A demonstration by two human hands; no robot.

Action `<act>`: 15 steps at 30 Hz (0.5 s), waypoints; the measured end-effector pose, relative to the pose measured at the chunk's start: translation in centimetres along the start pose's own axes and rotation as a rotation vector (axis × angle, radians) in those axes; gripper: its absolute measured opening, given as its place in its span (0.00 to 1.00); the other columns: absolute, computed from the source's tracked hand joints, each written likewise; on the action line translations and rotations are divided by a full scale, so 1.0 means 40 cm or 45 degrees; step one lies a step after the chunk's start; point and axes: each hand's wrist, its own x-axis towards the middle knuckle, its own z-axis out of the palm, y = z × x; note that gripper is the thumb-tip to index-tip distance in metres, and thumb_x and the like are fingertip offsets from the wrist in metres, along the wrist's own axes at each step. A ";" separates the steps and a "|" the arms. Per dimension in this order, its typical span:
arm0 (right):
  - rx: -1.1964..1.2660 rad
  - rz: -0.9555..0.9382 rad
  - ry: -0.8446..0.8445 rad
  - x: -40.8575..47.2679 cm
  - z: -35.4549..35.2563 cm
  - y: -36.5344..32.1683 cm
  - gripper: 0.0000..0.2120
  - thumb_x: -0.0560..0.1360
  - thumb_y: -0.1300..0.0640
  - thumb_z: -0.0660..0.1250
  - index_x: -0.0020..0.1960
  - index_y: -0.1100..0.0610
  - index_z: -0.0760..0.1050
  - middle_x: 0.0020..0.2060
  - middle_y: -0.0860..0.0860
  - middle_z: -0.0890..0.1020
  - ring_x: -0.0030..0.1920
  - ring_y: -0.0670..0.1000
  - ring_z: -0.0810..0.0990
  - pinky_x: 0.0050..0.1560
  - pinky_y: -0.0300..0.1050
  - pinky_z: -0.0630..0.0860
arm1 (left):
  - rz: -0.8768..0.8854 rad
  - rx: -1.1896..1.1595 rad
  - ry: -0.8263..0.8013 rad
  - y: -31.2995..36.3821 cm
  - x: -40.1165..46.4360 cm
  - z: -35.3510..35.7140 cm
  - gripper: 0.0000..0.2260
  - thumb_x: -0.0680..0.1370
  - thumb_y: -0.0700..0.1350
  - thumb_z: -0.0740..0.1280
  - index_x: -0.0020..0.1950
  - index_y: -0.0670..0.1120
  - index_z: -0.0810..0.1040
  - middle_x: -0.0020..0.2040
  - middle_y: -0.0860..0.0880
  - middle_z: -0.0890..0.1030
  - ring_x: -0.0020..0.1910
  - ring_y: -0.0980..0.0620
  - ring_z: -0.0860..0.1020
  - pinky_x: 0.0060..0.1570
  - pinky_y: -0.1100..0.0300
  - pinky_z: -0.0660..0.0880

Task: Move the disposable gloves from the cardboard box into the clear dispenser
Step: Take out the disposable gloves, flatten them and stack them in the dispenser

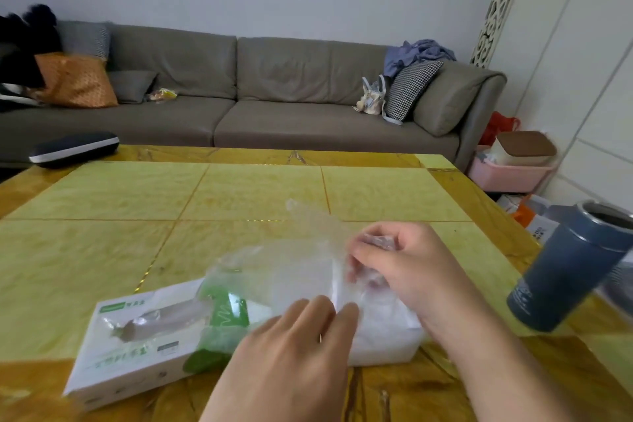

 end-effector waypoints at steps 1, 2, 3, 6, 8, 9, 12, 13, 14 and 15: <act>-0.018 0.032 0.064 0.008 -0.012 0.012 0.07 0.80 0.65 0.70 0.43 0.62 0.84 0.37 0.59 0.86 0.33 0.52 0.84 0.33 0.46 0.80 | 0.011 -0.055 -0.066 0.003 0.001 0.008 0.15 0.72 0.47 0.65 0.55 0.49 0.85 0.37 0.53 0.76 0.32 0.51 0.77 0.22 0.59 0.72; -0.021 0.055 0.100 0.017 -0.022 0.023 0.07 0.80 0.65 0.70 0.44 0.61 0.84 0.37 0.58 0.87 0.33 0.52 0.83 0.33 0.47 0.79 | 0.002 -0.113 -0.127 0.006 0.004 0.010 0.14 0.73 0.51 0.64 0.54 0.52 0.84 0.38 0.55 0.76 0.32 0.54 0.77 0.23 0.63 0.71; -0.019 0.070 0.108 0.024 -0.033 0.030 0.07 0.80 0.65 0.70 0.44 0.61 0.84 0.36 0.57 0.87 0.32 0.52 0.83 0.32 0.47 0.78 | -0.028 -0.173 -0.174 0.007 0.008 0.006 0.13 0.75 0.54 0.64 0.55 0.54 0.83 0.38 0.58 0.76 0.33 0.58 0.77 0.25 0.66 0.69; -0.064 0.059 0.083 0.042 -0.055 0.044 0.07 0.81 0.65 0.69 0.46 0.62 0.83 0.37 0.58 0.86 0.31 0.52 0.83 0.29 0.46 0.76 | -0.154 -0.326 -0.121 0.011 0.032 -0.005 0.10 0.79 0.55 0.61 0.58 0.60 0.78 0.45 0.62 0.77 0.40 0.63 0.77 0.30 0.68 0.73; -0.116 0.050 0.025 0.054 -0.056 0.055 0.07 0.82 0.64 0.68 0.46 0.61 0.84 0.38 0.59 0.85 0.31 0.52 0.82 0.29 0.47 0.74 | -0.199 -0.362 -0.063 0.007 0.058 -0.001 0.10 0.82 0.49 0.63 0.62 0.59 0.77 0.53 0.62 0.77 0.50 0.61 0.77 0.40 0.63 0.77; -0.159 0.058 -0.004 0.058 -0.055 0.060 0.07 0.81 0.64 0.68 0.46 0.60 0.84 0.37 0.58 0.85 0.31 0.52 0.82 0.28 0.47 0.74 | -0.206 -0.325 -0.077 0.004 0.075 0.003 0.12 0.83 0.46 0.63 0.65 0.57 0.76 0.57 0.61 0.76 0.55 0.59 0.75 0.46 0.62 0.77; -0.324 0.064 -0.023 0.076 -0.045 0.081 0.09 0.80 0.62 0.69 0.43 0.58 0.85 0.33 0.55 0.85 0.28 0.53 0.82 0.26 0.45 0.73 | -0.339 -0.251 -0.286 -0.013 0.120 0.030 0.13 0.85 0.48 0.58 0.69 0.56 0.72 0.61 0.59 0.74 0.59 0.56 0.74 0.55 0.58 0.77; -0.396 0.060 -0.010 0.081 -0.043 0.088 0.09 0.80 0.61 0.69 0.43 0.56 0.85 0.33 0.53 0.85 0.27 0.51 0.82 0.26 0.43 0.73 | -0.394 -0.229 -0.394 -0.020 0.131 0.043 0.13 0.86 0.50 0.57 0.68 0.55 0.73 0.61 0.58 0.74 0.59 0.55 0.76 0.55 0.55 0.78; -0.494 0.051 0.007 0.085 -0.043 0.095 0.09 0.80 0.59 0.70 0.42 0.54 0.85 0.33 0.51 0.85 0.26 0.48 0.81 0.26 0.41 0.72 | -0.433 -0.198 -0.506 -0.027 0.139 0.056 0.13 0.86 0.52 0.57 0.68 0.54 0.73 0.61 0.56 0.75 0.59 0.53 0.77 0.56 0.53 0.78; -0.607 0.039 0.025 0.086 -0.042 0.100 0.09 0.80 0.57 0.70 0.42 0.51 0.84 0.33 0.49 0.86 0.26 0.45 0.80 0.26 0.38 0.71 | -0.454 -0.166 -0.607 -0.035 0.142 0.071 0.13 0.85 0.53 0.57 0.67 0.53 0.74 0.61 0.55 0.76 0.59 0.52 0.77 0.57 0.52 0.78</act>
